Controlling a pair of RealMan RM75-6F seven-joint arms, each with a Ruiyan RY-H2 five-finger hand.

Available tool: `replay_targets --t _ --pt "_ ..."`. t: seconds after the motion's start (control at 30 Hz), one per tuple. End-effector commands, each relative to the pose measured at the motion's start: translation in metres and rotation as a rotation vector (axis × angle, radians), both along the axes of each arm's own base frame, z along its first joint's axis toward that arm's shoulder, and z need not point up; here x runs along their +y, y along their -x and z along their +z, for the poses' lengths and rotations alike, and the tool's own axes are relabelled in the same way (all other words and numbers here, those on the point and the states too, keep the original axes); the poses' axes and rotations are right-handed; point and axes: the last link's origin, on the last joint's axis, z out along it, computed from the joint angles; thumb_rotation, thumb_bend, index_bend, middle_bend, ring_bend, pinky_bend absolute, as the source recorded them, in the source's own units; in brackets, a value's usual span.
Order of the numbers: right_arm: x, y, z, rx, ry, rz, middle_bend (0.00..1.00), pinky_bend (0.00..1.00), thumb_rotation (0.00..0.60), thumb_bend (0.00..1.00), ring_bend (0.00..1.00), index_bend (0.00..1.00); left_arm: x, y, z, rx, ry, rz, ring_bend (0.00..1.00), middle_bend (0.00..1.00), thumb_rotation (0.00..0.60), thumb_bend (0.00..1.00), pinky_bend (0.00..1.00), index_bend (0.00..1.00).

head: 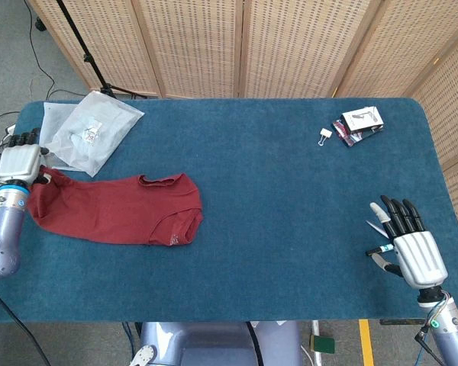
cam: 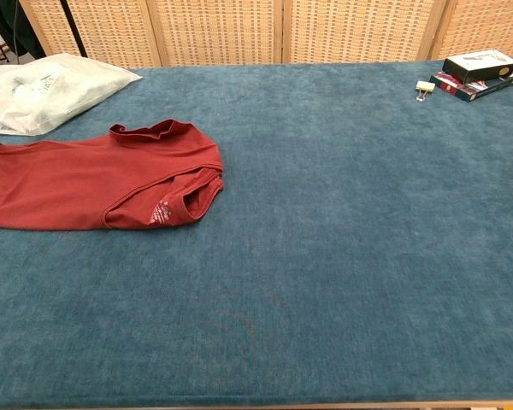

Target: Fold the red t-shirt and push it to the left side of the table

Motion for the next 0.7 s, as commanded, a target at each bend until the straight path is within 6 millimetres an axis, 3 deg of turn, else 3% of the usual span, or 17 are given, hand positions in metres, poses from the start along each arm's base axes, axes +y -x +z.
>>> replay_targets --t 0.03,0.33,0.7 --pt "0.000 0.000 0.001 0.005 0.011 0.000 0.00 0.00 0.600 0.00 0.00 0.00 -0.005 -0.026 -0.012 -0.031 0.009 -0.100 0.00 0.00 0.600 0.63 0.00 0.74" --pt "0.000 0.000 0.001 0.001 0.009 0.004 0.00 0.00 0.600 0.00 0.00 0.00 0.001 -0.081 -0.050 -0.054 0.051 -0.219 0.00 0.00 0.600 0.63 0.00 0.74" --pt "-0.001 0.000 0.004 -0.007 0.011 0.002 0.00 0.00 0.600 0.00 0.00 0.00 0.008 -0.129 -0.095 -0.026 0.104 -0.292 0.00 0.00 0.600 0.63 0.00 0.74"
